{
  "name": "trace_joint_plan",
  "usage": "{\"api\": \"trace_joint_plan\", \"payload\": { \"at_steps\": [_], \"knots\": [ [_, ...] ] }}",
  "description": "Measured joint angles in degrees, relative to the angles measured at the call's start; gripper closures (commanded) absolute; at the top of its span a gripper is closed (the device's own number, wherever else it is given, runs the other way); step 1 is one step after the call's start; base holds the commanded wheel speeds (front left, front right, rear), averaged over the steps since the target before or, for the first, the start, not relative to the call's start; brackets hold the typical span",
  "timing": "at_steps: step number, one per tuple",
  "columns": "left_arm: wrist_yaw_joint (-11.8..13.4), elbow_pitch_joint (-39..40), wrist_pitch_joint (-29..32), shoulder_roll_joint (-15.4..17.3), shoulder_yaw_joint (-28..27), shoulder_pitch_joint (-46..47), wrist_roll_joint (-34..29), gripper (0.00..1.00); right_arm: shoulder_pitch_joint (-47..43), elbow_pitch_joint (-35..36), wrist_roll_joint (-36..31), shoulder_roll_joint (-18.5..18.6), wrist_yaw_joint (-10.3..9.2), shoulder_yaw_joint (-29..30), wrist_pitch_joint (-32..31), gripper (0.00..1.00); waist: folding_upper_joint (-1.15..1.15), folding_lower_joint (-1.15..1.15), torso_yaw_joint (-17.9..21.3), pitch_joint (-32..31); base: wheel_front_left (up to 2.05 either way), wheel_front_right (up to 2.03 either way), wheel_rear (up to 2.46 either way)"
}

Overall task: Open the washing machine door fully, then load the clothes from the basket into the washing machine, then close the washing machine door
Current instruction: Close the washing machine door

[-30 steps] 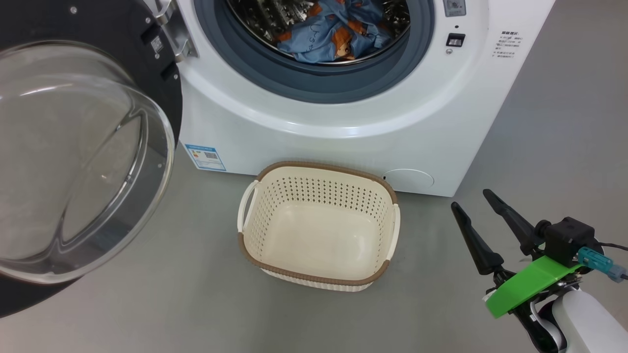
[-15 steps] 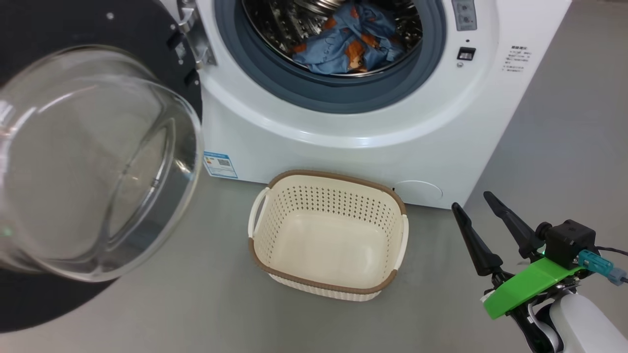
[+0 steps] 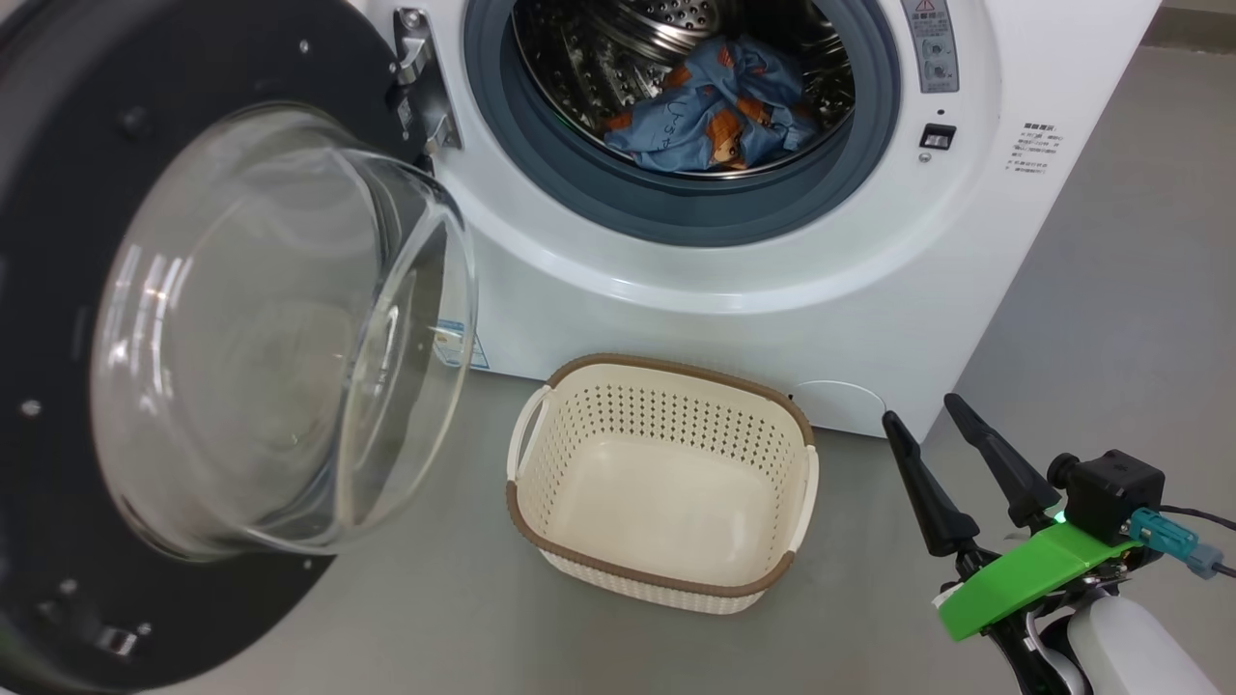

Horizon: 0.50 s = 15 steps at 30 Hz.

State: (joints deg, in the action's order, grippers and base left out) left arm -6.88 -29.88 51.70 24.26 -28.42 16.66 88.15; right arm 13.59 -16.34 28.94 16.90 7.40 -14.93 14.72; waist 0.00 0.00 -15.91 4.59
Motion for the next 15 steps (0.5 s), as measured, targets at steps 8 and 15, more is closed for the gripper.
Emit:
{"api": "trace_joint_plan", "payload": {
  "at_steps": [8, 15],
  "knots": [
    [4.0, 13.2, 8.0, -3.0, 2.6, -7.0, 3.2, 1.00, -0.8, 0.0, 0.0, -0.5, 0.00, 0.8, 0.0, 0.00, 0.00, 0.00, 0.1, -0.4, 0.00, 0.00, 0.00],
    [7.6, 24.7, 11.2, -5.6, 5.6, -11.8, 3.5, 1.00, -0.8, 0.1, 0.0, -1.6, 0.00, 0.7, 0.0, 0.00, 0.00, 0.00, 1.1, -0.8, 0.00, 0.00, 0.00]
  ]
}}
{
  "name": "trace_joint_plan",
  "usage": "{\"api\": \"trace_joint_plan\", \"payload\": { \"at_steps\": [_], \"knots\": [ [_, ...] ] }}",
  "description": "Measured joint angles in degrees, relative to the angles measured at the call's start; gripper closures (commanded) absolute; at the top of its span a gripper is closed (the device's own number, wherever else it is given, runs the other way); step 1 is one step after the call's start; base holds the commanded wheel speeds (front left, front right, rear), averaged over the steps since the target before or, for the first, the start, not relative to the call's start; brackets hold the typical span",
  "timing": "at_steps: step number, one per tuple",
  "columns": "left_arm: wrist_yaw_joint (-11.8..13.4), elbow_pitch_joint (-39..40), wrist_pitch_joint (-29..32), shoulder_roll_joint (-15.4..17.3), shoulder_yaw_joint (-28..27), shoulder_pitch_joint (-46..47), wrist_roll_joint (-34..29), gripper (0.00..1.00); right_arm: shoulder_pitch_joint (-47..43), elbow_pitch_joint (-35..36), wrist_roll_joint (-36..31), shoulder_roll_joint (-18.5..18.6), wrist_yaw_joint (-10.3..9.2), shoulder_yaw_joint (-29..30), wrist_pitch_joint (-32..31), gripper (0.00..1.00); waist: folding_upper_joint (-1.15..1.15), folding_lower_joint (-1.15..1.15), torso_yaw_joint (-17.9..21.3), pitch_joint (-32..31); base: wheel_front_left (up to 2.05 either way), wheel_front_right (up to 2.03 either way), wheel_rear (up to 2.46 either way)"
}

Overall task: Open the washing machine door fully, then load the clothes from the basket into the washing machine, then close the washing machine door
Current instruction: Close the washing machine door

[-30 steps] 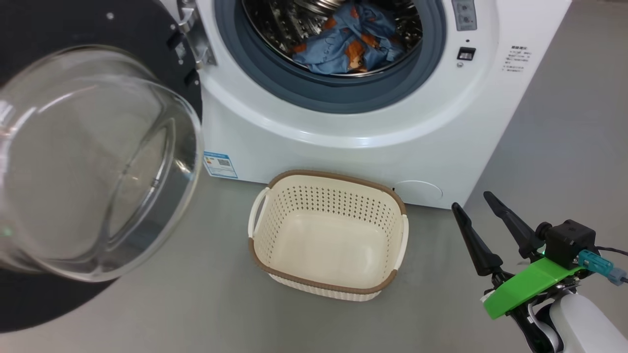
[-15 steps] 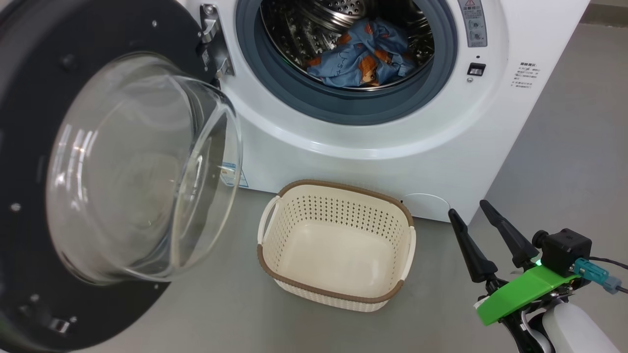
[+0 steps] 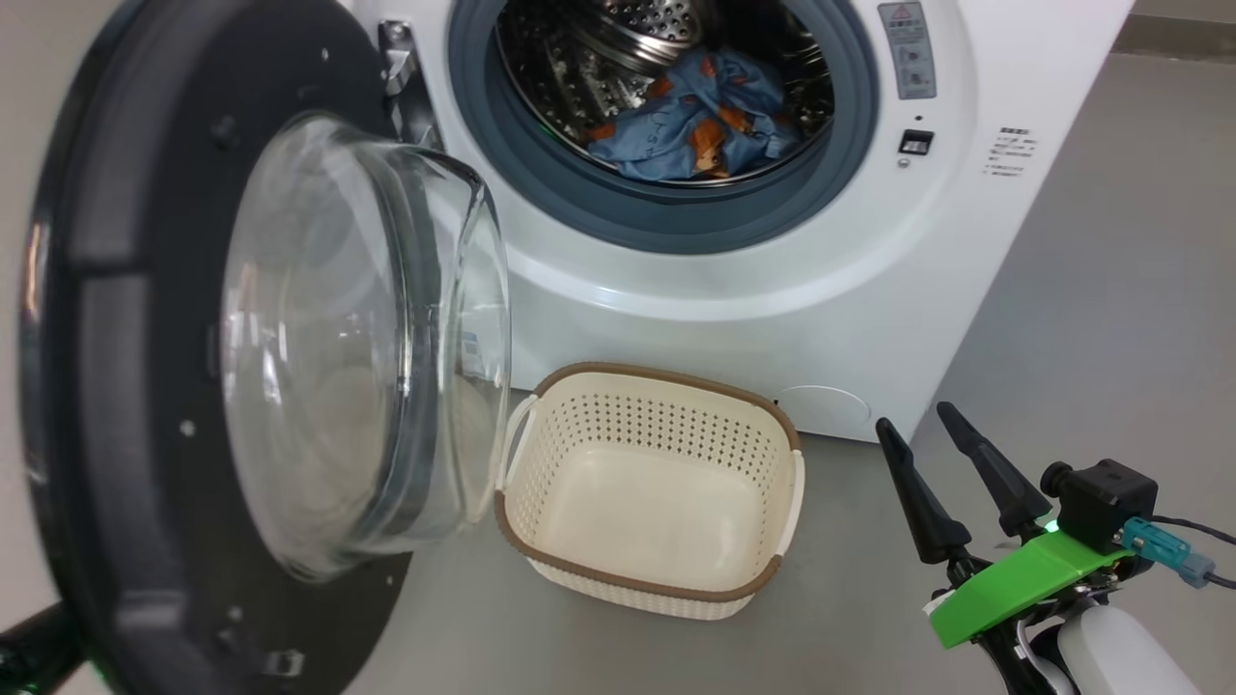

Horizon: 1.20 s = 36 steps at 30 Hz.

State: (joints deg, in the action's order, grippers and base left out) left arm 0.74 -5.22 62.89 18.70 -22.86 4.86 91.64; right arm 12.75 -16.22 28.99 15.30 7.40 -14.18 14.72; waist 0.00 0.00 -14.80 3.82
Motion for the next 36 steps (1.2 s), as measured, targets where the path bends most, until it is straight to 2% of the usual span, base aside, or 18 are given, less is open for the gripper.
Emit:
{"api": "trace_joint_plan", "payload": {
  "at_steps": [6, 16, 24, 36],
  "knots": [
    [1.1, 6.9, 0.2, -2.2, 2.3, -1.9, -0.1, 1.00, 0.0, 0.0, 0.0, -0.9, 0.00, 0.2, 0.0, 0.00, 0.00, 0.00, 2.0, -0.4, 0.00, 0.00, 0.00],
    [2.1, 10.9, -0.2, -5.9, 6.7, -2.2, -1.0, 1.00, -0.1, 0.1, 0.0, -2.3, 0.00, 0.5, 0.0, 0.00, 0.00, 0.00, 7.6, -1.2, 0.00, 0.00, 0.00],
    [2.5, 11.1, -3.4, -8.4, 8.7, -1.1, -2.8, 1.00, -0.8, 0.2, 0.0, -2.6, 0.00, 1.1, 0.0, 0.00, 0.00, 0.00, 13.4, -1.3, 0.00, 0.00, 0.00],
    [0.9, 9.1, -7.5, -12.0, 10.7, 4.2, -5.2, 1.00, -0.7, 0.4, 0.0, -3.4, 0.00, 1.9, 0.0, 0.00, 0.00, 0.00, 21.8, -0.3, 0.00, 0.00, 0.00]
  ]
}}
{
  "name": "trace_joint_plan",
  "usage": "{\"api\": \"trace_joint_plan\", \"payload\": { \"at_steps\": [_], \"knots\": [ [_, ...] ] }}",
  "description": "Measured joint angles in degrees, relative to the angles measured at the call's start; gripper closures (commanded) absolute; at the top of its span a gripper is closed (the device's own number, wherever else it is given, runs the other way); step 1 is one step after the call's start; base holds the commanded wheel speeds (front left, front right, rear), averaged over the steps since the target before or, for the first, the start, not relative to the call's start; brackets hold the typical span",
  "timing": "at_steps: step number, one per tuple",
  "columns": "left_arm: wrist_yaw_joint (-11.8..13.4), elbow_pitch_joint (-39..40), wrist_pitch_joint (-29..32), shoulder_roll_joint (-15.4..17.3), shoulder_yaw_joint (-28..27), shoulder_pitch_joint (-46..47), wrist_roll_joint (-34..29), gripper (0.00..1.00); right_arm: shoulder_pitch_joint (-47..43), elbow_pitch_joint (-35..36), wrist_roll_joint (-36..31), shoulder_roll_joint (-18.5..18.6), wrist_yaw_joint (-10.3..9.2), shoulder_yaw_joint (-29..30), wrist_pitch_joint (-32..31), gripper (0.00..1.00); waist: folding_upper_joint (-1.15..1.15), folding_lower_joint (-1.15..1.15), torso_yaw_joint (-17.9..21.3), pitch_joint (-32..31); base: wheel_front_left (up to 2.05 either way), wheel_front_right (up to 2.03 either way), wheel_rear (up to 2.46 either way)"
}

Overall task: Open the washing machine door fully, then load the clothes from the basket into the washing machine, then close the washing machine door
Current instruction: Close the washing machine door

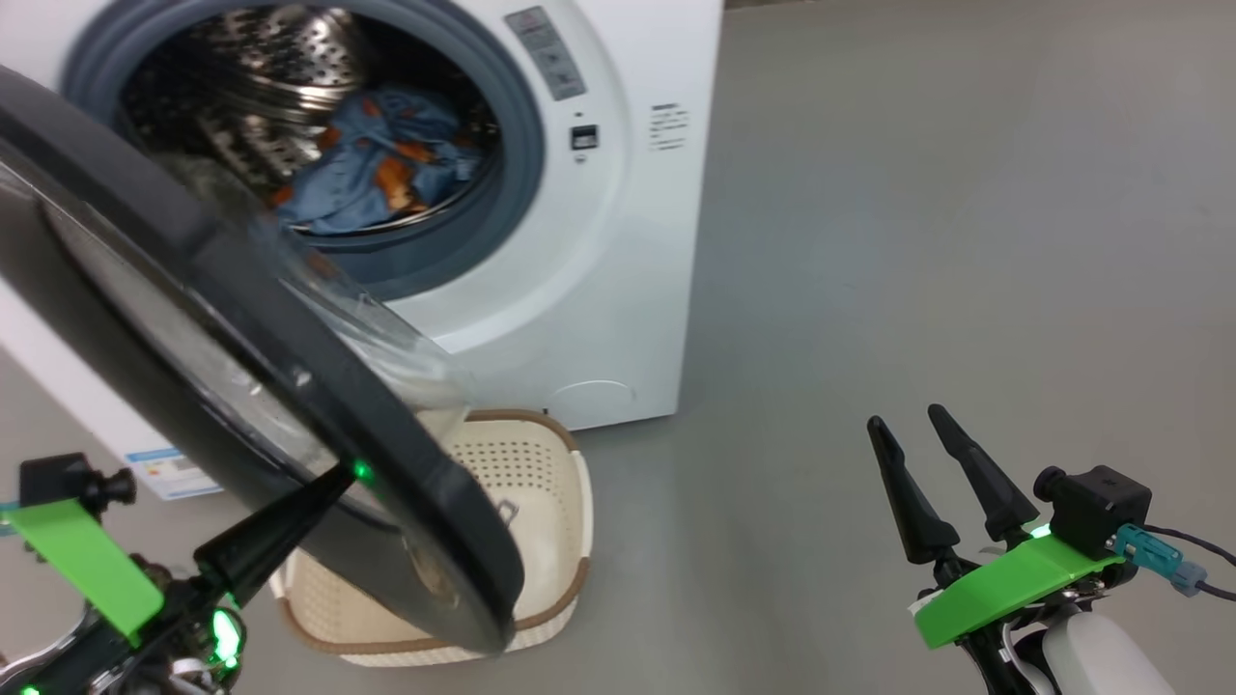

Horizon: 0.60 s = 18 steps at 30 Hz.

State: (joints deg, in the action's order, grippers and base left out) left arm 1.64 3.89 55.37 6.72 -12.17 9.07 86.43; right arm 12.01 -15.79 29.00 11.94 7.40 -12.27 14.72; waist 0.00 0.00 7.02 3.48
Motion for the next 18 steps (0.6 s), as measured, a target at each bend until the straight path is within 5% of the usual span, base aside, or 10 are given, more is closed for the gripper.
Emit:
{"api": "trace_joint_plan", "payload": {
  "at_steps": [8, 18],
  "knots": [
    [-1.3, -1.1, -0.5, -1.2, 1.3, 2.0, -0.2, 1.00, 0.0, 0.0, 0.0, 0.0, 0.00, 0.4, 0.0, 0.00, 0.00, 0.00, 2.6, 0.7, 0.00, 0.00, 0.00],
    [-1.9, -1.5, -1.4, -1.7, 1.2, 2.8, -0.2, 1.00, 0.0, 0.0, 0.0, -0.6, 0.00, 0.9, 0.0, 0.00, 0.00, 0.00, 0.7, 0.6, 0.00, 0.00, 0.00]
  ]
}}
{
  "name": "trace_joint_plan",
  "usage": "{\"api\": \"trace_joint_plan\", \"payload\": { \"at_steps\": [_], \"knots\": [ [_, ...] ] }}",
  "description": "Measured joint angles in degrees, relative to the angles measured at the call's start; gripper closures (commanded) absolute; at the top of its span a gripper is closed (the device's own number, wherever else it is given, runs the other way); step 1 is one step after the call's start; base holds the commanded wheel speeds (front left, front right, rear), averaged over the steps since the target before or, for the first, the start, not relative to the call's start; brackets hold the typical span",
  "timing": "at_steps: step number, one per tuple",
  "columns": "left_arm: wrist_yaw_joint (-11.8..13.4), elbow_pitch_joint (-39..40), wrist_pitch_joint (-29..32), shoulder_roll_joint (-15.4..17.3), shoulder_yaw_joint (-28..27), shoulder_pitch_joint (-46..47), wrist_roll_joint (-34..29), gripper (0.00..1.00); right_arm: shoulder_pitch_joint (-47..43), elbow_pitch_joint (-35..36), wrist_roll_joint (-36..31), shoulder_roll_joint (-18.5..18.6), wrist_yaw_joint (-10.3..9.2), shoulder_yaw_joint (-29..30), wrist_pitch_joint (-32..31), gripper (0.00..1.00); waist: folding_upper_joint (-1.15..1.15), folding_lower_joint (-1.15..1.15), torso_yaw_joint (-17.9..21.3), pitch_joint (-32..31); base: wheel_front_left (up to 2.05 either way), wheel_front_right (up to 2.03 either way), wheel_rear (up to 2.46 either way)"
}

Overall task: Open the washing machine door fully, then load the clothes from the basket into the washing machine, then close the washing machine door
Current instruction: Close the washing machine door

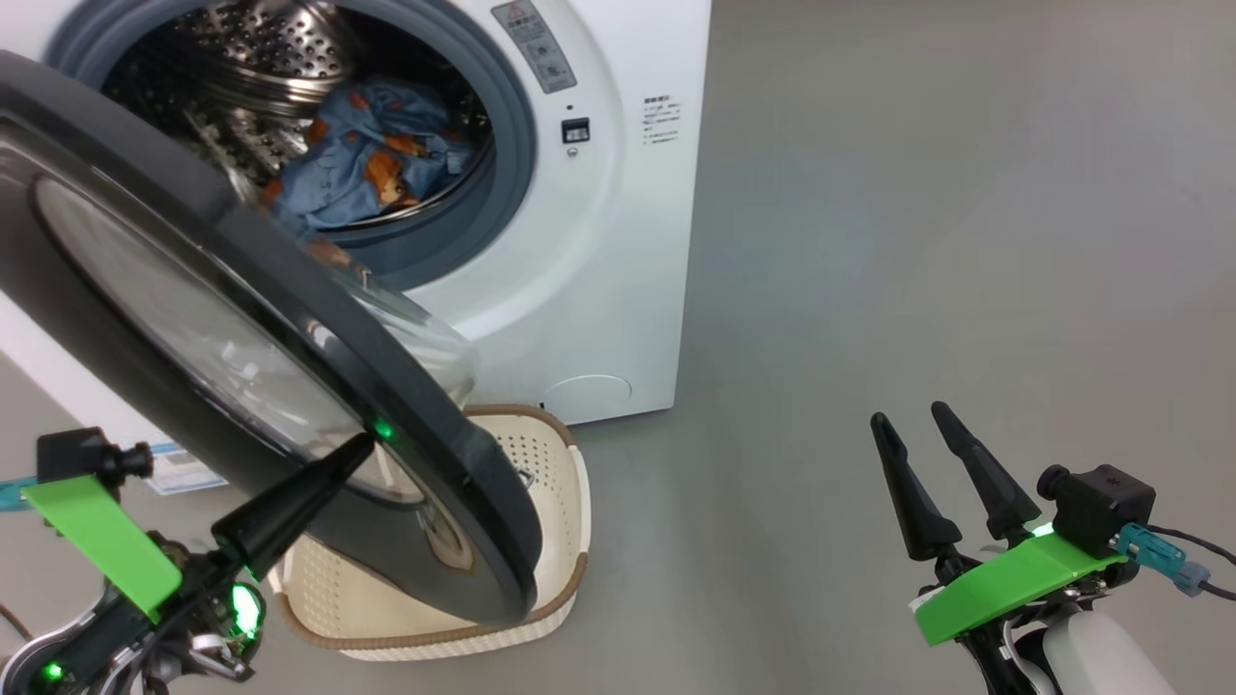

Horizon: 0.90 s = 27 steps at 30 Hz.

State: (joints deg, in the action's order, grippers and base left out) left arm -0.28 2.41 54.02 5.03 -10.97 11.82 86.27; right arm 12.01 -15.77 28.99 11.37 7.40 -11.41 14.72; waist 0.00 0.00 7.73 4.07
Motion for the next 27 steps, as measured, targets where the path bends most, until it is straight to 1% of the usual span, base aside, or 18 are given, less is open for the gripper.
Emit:
{"api": "trace_joint_plan", "payload": {
  "at_steps": [5, 8, 9, 10, 12, 13, 14, 17, 19, 20, 23, 27],
  "knots": [
    [-0.1, -0.4, -1.7, 0.0, -0.9, 0.1, -0.6, 1.00, 0.0, 0.0, 0.0, 0.0, 0.00, 0.2, 0.0, 0.00, 0.00, 0.00, -1.2, 0.0, 0.00, 0.00, 0.00],
    [-0.9, -0.3, -2.9, 0.1, -1.2, 0.1, -2.3, 1.00, 0.0, 0.1, 0.0, 0.0, 0.00, 0.3, 0.0, 0.00, 0.00, 0.00, -1.8, 0.1, 0.00, 0.00, 0.00],
    [-1.5, -0.3, -3.4, 0.2, -1.3, 0.1, -2.9, 0.98, 0.0, 0.1, 0.0, 0.0, 0.00, 0.4, 0.0, 0.00, 0.00, 0.00, -2.0, 0.2, 0.00, 0.00, 0.00],
    [-2.0, -0.2, -4.1, 0.2, -1.4, 0.1, -3.5, 0.79, 0.0, 0.1, 0.0, 0.0, 0.00, 0.5, 0.0, 0.00, 0.00, 0.00, -2.2, 0.2, 0.00, 0.00, 0.00],
    [-3.3, 0.1, -5.9, 0.6, -1.6, 0.1, -5.8, 0.48, 0.0, 0.1, 0.0, 0.1, 0.00, 0.6, 0.0, 0.00, 0.00, 0.00, -2.5, 0.3, 0.00, 0.00, 0.00],
    [-4.0, 0.3, -7.3, 0.9, -1.7, 0.1, -7.6, 0.04, 0.0, 0.1, 0.0, 0.1, 0.00, 0.6, 0.0, 0.00, 0.00, 0.00, -2.6, 0.3, 0.00, 0.00, 0.00],
    [-4.6, 0.5, -8.7, 1.3, -1.7, 0.0, -9.5, 0.00, 0.0, 0.1, 0.0, 0.2, 0.00, 0.7, 0.0, 0.00, 0.00, 0.00, -2.7, 0.3, 0.00, 0.00, 0.00],
    [-6.1, 1.3, -13.1, 1.8, -1.2, -0.6, -15.2, 0.00, 0.0, 0.2, 0.0, 0.3, 0.00, 0.7, 0.0, 0.00, 0.00, 0.00, -2.9, 0.4, 0.00, 0.00, 0.00],
    [-6.6, 1.8, -17.1, 2.4, -0.3, -1.7, -19.7, 0.00, 0.0, 0.2, 0.0, 0.3, 0.00, 0.8, 0.0, 0.00, 0.00, 0.00, -3.1, 0.3, 0.00, 0.00, 0.00],
    [-6.6, 2.1, -19.3, 2.8, 0.2, -2.4, -22.1, 0.00, 0.0, 0.3, 0.0, 0.4, 0.00, 0.9, 0.0, 0.00, 0.00, 0.00, -3.2, 0.2, 0.00, 0.00, 0.00],
    [-6.6, 2.3, -25.7, 3.6, 2.3, -3.9, -26.4, 0.00, 0.0, 0.3, 0.0, 0.4, 0.00, 1.1, 0.0, 0.00, 0.00, 0.00, -3.5, 0.0, 0.00, 0.00, 0.00],
    [-6.8, 2.6, -34.6, 6.3, 6.8, -5.5, -31.2, 0.00, 0.0, 0.3, 0.0, 0.7, 0.00, 1.2, 0.0, 0.00, 0.00, 0.00, -4.0, -0.1, 0.00, 0.00, 0.00]
  ]
}}
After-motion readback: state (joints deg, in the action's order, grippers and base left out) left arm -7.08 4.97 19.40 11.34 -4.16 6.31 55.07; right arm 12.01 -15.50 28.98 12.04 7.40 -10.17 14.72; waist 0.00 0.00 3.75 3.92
